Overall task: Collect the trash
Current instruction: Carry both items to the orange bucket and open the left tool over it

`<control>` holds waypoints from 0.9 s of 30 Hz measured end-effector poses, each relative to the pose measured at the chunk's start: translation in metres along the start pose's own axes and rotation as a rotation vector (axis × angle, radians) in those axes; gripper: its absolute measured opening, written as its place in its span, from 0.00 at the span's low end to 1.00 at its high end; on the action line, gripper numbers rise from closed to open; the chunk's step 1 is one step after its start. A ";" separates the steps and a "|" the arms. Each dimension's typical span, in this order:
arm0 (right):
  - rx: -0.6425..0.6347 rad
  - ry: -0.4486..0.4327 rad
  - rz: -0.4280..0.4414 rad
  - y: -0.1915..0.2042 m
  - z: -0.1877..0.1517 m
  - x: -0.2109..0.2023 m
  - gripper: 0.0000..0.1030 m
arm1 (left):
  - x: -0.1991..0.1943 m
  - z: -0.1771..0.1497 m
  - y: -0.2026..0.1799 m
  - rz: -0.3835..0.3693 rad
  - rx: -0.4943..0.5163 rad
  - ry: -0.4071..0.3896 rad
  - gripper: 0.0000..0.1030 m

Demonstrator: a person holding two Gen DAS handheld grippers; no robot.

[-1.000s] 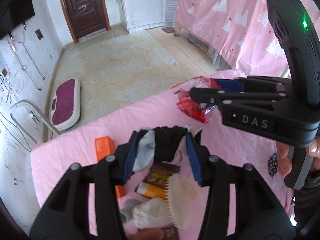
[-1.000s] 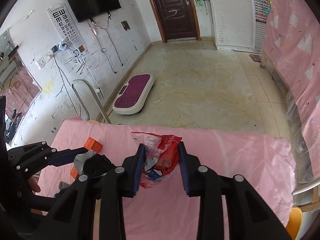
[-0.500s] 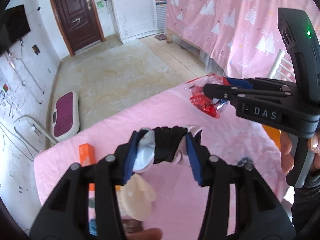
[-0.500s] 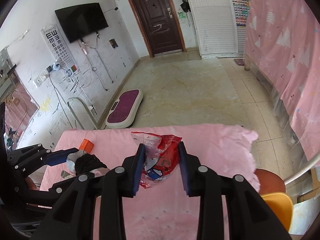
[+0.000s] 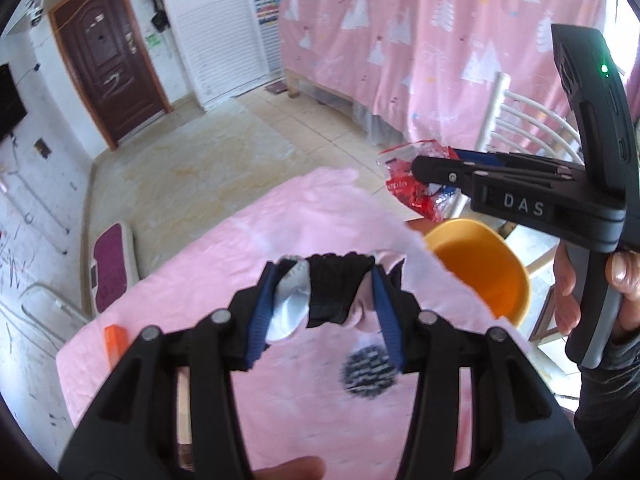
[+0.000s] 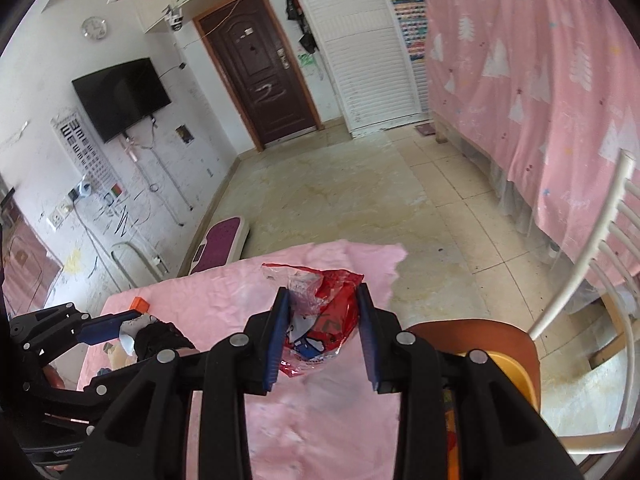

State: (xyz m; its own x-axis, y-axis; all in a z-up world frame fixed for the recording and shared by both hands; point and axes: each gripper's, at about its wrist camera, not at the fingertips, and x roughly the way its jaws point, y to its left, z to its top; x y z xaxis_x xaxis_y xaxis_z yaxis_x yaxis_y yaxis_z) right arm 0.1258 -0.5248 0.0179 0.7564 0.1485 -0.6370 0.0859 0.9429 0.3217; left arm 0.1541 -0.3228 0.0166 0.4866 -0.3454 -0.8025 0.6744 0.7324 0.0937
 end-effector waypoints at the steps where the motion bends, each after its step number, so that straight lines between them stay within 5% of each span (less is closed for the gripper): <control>1: 0.013 -0.008 -0.007 -0.010 -0.003 -0.006 0.22 | 0.001 0.002 -0.006 -0.006 0.009 -0.001 0.44; 12: 0.143 -0.042 -0.082 -0.105 -0.034 -0.044 0.22 | 0.021 0.024 -0.091 -0.096 0.105 0.017 0.44; 27: 0.242 -0.026 -0.105 -0.162 -0.068 -0.047 0.22 | 0.060 0.034 -0.152 -0.156 0.175 0.090 0.50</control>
State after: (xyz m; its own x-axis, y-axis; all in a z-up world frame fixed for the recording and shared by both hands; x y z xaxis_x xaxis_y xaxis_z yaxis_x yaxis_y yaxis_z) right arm 0.0320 -0.6643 -0.0521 0.7512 0.0428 -0.6587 0.3149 0.8537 0.4147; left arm 0.0994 -0.4750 -0.0252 0.3230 -0.3867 -0.8638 0.8272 0.5588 0.0591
